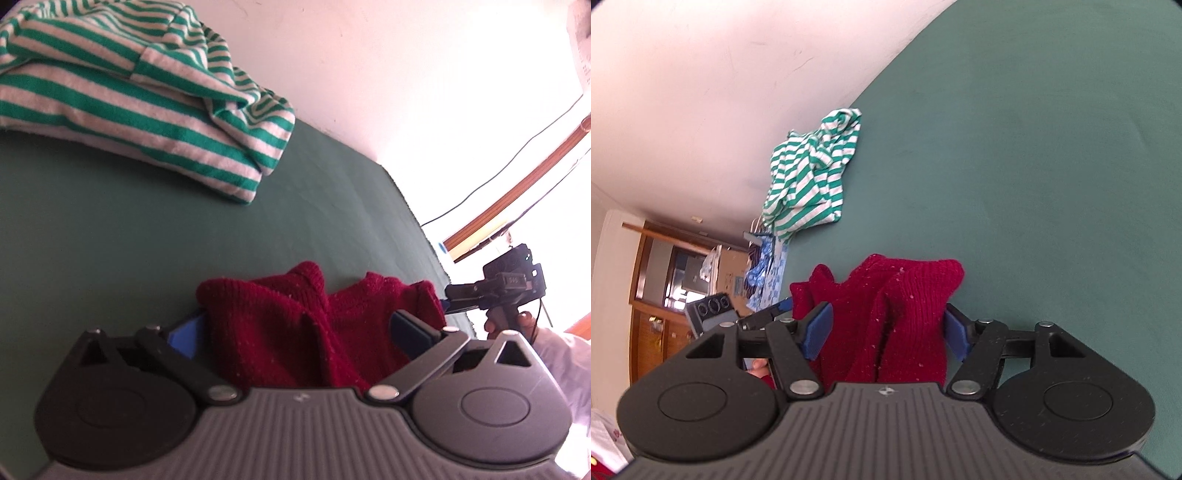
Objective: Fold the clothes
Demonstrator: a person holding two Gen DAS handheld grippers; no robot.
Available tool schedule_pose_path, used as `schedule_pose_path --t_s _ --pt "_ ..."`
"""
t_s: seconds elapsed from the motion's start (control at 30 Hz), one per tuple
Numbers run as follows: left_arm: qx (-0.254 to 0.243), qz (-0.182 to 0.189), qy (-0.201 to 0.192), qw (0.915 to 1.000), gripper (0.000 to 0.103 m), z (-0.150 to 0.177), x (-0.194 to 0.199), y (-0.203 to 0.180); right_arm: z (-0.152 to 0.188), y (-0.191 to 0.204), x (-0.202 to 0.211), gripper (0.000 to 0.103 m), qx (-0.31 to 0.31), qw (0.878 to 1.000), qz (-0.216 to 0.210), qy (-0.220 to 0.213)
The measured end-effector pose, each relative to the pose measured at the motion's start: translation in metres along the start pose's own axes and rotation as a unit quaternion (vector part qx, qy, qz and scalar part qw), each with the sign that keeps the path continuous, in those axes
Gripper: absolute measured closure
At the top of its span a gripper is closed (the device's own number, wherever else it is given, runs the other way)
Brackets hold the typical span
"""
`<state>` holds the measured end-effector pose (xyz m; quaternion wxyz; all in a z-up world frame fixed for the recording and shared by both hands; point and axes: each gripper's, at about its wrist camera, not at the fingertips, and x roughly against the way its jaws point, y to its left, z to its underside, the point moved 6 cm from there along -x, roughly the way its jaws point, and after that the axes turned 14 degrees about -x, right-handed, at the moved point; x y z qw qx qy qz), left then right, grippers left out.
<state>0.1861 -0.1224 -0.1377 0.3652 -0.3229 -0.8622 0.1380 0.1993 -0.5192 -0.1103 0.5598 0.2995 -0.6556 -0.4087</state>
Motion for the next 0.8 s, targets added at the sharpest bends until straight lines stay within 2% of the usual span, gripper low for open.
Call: schedule_pose_path --t_s 0.33,0.5,0.6,0.67,0.77,0.8 --pt "-0.013 0.025 -0.005 0.9996 0.001 -0.008 -0.016 -0.001 -0.008 0.008 -0.019 0.04 0.027 0.999 -0.016 0.032" --pt "-0.018 0.034 0.004 0.9993 0.001 -0.006 -0.017 -0.004 -0.009 0.009 -0.023 0.043 0.039 0.998 -0.017 0.041" --pt "-0.025 0.036 0.014 0.9989 0.004 -0.005 -0.013 -0.007 -0.012 0.005 -0.022 0.052 0.032 0.999 -0.016 0.042" --pt "-0.017 0.036 0.009 0.9992 0.007 -0.005 -0.012 -0.004 -0.014 0.0 -0.022 0.067 0.024 0.999 -0.013 0.041" --pt "0.005 0.033 0.003 0.9994 0.024 -0.006 -0.006 0.007 -0.016 -0.006 -0.022 0.08 0.013 0.999 -0.011 0.039" --pt "0.008 0.029 0.003 0.9995 0.033 -0.006 -0.004 0.01 -0.017 -0.007 -0.022 0.082 0.011 0.999 -0.011 0.04"
